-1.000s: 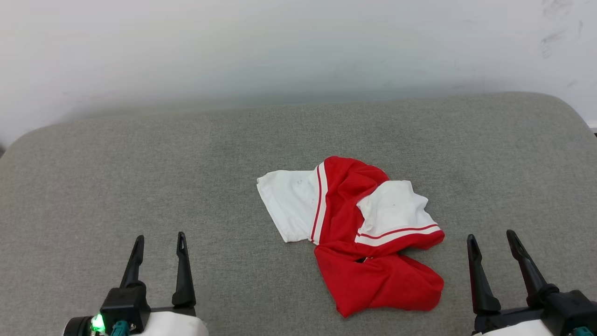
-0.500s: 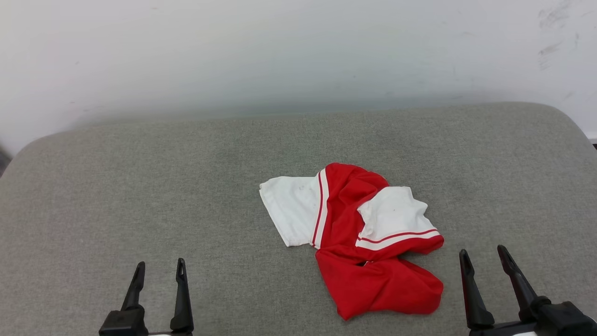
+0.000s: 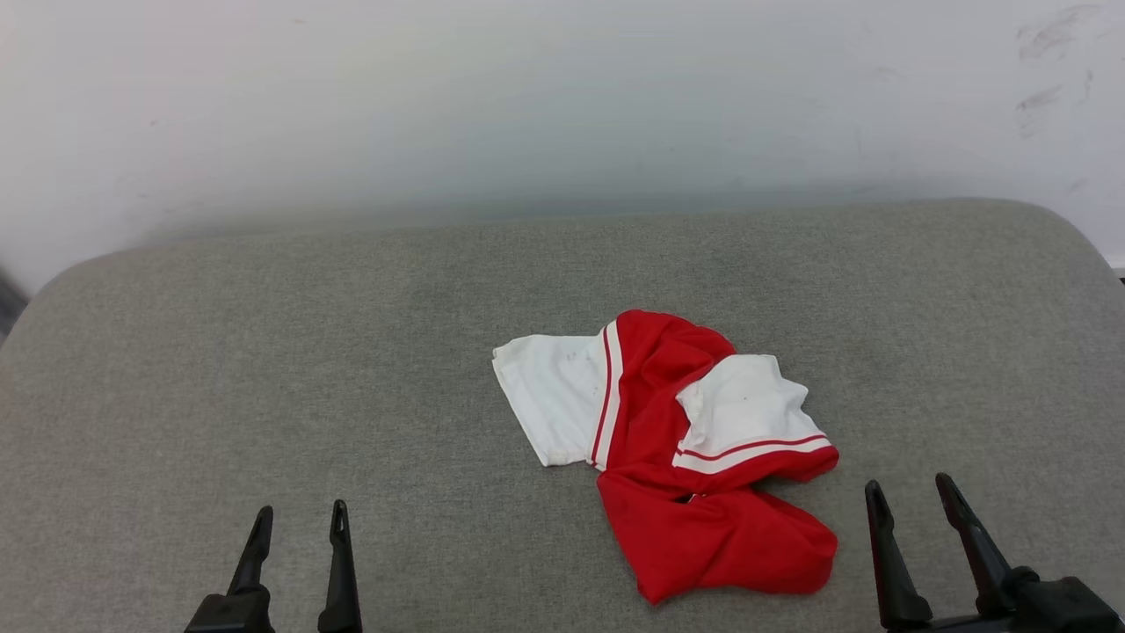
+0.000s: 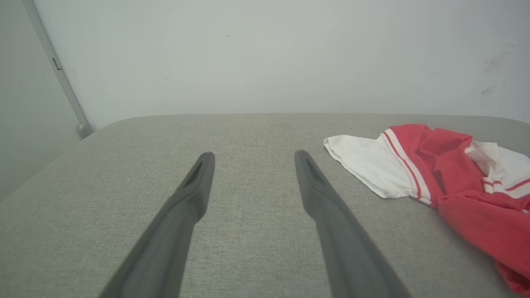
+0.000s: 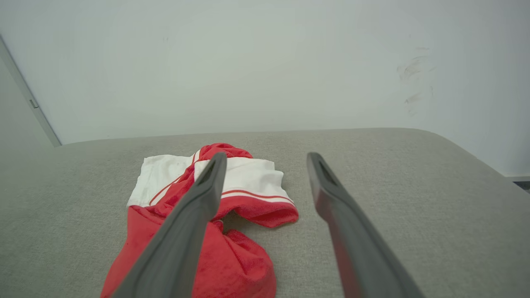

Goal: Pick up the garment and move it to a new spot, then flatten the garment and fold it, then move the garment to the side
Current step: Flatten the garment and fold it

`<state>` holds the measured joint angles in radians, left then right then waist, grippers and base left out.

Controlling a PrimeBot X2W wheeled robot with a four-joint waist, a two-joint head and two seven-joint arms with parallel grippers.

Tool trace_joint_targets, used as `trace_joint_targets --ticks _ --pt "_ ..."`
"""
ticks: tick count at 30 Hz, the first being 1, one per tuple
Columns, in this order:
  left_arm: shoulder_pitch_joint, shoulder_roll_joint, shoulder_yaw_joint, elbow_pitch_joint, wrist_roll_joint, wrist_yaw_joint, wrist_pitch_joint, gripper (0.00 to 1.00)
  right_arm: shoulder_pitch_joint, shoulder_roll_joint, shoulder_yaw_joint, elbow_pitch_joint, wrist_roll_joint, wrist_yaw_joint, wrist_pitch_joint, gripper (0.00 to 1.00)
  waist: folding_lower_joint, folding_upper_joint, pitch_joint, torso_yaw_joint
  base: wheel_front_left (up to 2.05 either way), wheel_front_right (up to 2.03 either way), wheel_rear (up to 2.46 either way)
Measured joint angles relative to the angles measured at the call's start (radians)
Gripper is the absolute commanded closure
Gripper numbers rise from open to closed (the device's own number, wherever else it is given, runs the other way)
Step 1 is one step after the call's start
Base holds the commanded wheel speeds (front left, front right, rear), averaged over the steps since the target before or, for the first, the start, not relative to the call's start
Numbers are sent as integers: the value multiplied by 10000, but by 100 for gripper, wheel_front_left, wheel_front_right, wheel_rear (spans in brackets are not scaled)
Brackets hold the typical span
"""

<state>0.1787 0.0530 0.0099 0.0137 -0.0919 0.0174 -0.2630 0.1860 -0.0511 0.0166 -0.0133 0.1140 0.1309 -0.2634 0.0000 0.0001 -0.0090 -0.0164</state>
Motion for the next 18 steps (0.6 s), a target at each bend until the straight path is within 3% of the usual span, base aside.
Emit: trace_joint_targets --ticks 6,13,18 --pt "-3 -12 21 58 27 -58 0 0 -390 2 -548 -201 86 0 0 0 0 0 34 54 0 0 0" --pt "-188 -13 -36 105 -82 4 0 0 -2403 -23 -1026 -905 -575 0 0 0 0 0 261 140 0 0 0" --pt "-331 -17 -52 100 -132 15 0 0 -4074 -1292 -240 -353 -583 0 -4 0 0 0 582 165 0 0 0"
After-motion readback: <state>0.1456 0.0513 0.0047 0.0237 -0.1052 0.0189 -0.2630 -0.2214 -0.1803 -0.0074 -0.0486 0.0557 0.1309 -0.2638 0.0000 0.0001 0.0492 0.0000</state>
